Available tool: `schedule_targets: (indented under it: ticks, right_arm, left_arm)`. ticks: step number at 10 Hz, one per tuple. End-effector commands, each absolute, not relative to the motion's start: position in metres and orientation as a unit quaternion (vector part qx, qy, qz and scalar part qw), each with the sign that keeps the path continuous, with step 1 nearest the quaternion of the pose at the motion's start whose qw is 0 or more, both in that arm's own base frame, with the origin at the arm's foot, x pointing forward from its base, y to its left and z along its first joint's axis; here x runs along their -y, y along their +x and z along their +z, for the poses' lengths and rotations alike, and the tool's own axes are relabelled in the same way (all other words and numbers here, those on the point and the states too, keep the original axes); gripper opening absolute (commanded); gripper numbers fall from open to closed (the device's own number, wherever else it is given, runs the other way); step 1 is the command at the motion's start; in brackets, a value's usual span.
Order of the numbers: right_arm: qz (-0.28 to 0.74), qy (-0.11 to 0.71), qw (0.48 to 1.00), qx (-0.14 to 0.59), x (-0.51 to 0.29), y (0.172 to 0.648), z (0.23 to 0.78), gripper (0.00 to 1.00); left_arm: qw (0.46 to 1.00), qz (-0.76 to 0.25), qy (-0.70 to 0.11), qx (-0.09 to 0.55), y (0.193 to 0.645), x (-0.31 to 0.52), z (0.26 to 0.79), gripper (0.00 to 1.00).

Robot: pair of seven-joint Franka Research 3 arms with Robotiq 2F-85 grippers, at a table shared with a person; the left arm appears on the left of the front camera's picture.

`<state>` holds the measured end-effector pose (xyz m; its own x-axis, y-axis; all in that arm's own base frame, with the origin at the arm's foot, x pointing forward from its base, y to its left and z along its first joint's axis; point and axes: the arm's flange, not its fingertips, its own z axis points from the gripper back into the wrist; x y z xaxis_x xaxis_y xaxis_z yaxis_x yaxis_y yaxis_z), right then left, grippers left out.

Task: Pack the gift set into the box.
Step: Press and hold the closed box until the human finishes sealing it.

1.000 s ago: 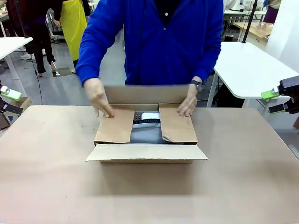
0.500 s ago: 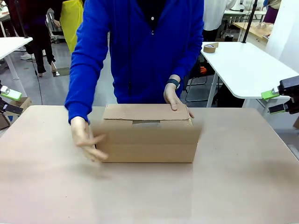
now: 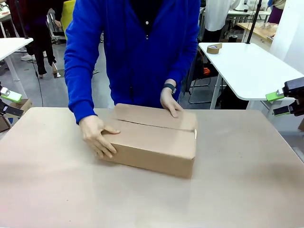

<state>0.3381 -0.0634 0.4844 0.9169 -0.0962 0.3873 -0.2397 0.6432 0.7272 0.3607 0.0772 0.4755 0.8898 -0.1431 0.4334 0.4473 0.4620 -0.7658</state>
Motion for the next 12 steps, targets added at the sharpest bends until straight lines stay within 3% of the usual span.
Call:
schedule_targets:
  ticks: [1,8,9,10,11,12]
  right_arm:
    - [0.051,0.429,0.877,0.21,0.064,0.341,0.487,1.0]
    - [0.041,0.42,0.884,0.2,0.063,0.338,0.484,1.0]
    - [0.101,0.407,0.883,0.211,0.03,0.355,0.491,1.0]
    - [0.21,0.405,0.855,0.246,-0.022,0.373,0.497,1.0]
    - [0.308,0.411,0.805,0.297,-0.071,0.383,0.497,1.0]
    - [0.388,0.431,0.734,0.353,-0.113,0.389,0.488,1.0]
  left_arm:
    - [0.833,-0.184,-0.495,0.166,0.359,-0.077,0.474,1.0]
    - [0.841,-0.176,-0.488,0.156,0.361,-0.077,0.476,1.0]
    - [0.831,-0.275,-0.46,0.151,0.372,-0.047,0.48,1.0]
    - [0.779,-0.422,-0.43,0.174,0.383,0.0,0.48,1.0]
    - [0.735,-0.489,-0.407,0.235,0.389,0.043,0.471,1.0]
    - [0.684,-0.527,-0.37,0.342,0.394,0.075,0.457,1.0]
